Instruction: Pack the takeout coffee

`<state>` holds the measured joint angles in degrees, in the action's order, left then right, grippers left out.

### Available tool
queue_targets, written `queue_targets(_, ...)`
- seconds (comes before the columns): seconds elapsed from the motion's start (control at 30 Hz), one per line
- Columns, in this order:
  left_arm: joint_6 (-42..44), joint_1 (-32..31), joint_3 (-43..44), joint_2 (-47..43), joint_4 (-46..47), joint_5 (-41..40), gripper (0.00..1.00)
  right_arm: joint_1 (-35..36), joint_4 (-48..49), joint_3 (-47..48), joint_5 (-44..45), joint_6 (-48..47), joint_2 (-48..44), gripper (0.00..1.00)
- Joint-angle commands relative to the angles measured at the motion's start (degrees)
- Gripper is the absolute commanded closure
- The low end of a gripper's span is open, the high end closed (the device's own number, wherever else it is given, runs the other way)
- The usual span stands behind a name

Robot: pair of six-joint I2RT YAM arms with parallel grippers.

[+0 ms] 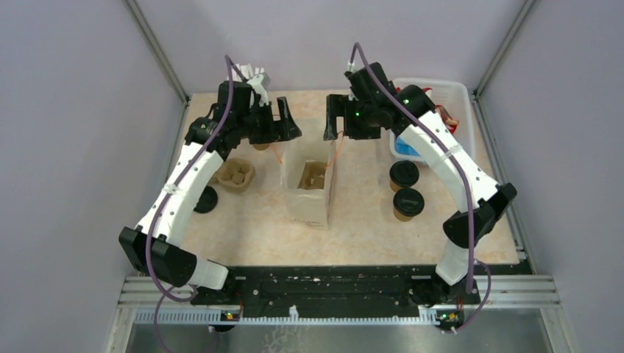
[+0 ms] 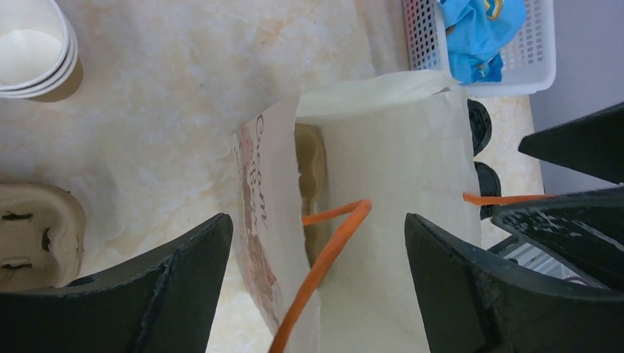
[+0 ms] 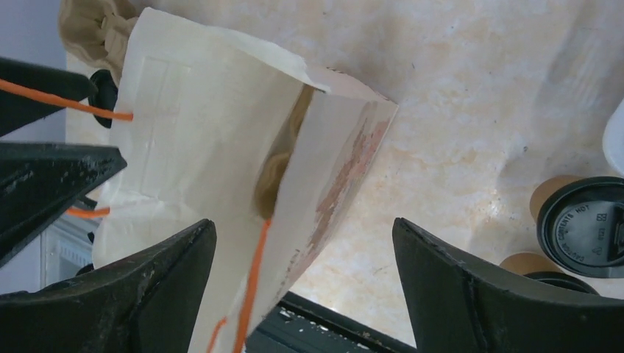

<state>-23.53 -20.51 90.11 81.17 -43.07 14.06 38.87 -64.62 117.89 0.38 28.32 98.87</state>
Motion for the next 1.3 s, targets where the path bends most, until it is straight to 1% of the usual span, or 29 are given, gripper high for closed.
queue_targets(0.0,-1.74,-0.16,0.66,0.38,-1.38,1.07,0.08,0.79,-2.28,4.81,2.29,3.25,4.92,0.11)
queue_targets(0.1,-0.77,-0.90,-0.27,0.19,-0.75,0.34,0.08,1.08,-0.76,5.10,2.40,4.38,7.11,0.13)
queue_targets(0.17,0.33,-1.83,-0.56,0.43,-0.85,-1.26,0.12,1.33,-0.68,4.66,3.00,4.70,7.90,0.17)
queue_targets(0.23,1.76,-3.79,-0.44,1.38,-1.43,-3.89,0.18,1.57,0.04,2.76,4.35,4.88,7.37,0.26)
queue_targets(0.3,3.12,-6.09,0.92,3.09,-3.25,-6.28,0.24,1.62,0.56,1.59,5.77,5.15,6.46,0.42)
queue_targets(0.33,3.43,-7.29,1.88,4.05,-4.64,-8.20,0.26,1.60,0.57,1.52,6.35,5.12,6.26,0.45)
queue_targets(0.4,3.41,-9.10,3.10,5.48,-6.88,-12.22,0.31,1.57,0.38,1.92,7.12,5.02,6.23,0.45)
queue_targets(0.5,3.52,-9.91,3.29,6.02,-7.24,-16.54,0.39,1.63,0.48,1.68,7.10,5.08,6.57,0.51)
queue_targets(0.53,3.87,-9.98,3.31,6.04,-6.71,-17.02,0.42,1.59,0.46,1.41,6.72,5.08,6.67,0.54)
queue_targets(0.63,4.67,-9.99,3.57,6.27,-4.80,-17.50,0.59,1.63,1.27,1.08,6.13,5.18,6.18,0.70)
queue_targets(0.7,4.80,-10.01,3.97,6.17,-2.56,-17.81,0.69,1.57,3.54,1.07,5.69,4.85,5.07,0.76)
queue_targets(0.73,5.06,-10.00,4.13,5.94,-1.09,-17.84,0.75,1.64,4.99,1.11,5.54,4.27,4.40,0.78)
queue_targets(0.77,5.33,-10.06,4.45,5.73,0.50,-18.07,0.80,1.62,6.35,1.21,5.11,3.45,3.70,0.79)
queue_targets(0.9,7.53,-10.05,5.03,4.60,8.69,-19.32,0.98,1.51,9.06,3.51,5.20,0.77,3.08,0.80)
queue_targets(0.93,8.30,-9.99,5.15,4.44,10.86,-19.45,1.00,1.50,9.21,4.25,5.01,0.09,3.08,0.79)
queue_targets(0.97,9.04,-10.07,5.08,4.20,13.03,-19.51,1.00,1.48,9.62,4.65,4.74,-0.76,2.82,0.78)
queue_targets(1.0,9.95,-10.06,4.66,3.84,15.44,-19.59,1.00,1.51,10.39,4.62,4.51,-1.58,2.49,0.75)
queue_targets(1.07,12.44,-10.06,2.56,2.60,21.44,-19.44,1.00,1.54,10.34,4.62,5.93,-2.62,1.86,0.63)
queue_targets(1.13,14.92,-10.15,-1.25,0.64,28.98,-19.71,1.00,1.53,9.98,4.26,7.70,-3.46,0.96,0.47)
queue_targets(1.2,17.82,-10.26,-5.99,-1.55,36.16,-20.08,1.00,1.46,9.67,3.35,9.32,-4.27,-0.42,0.37)
queue_targets(1.27,20.44,-10.34,-10.65,-4.22,43.50,-19.65,1.00,1.41,10.45,0.83,10.35,-4.79,-2.53,0.29)
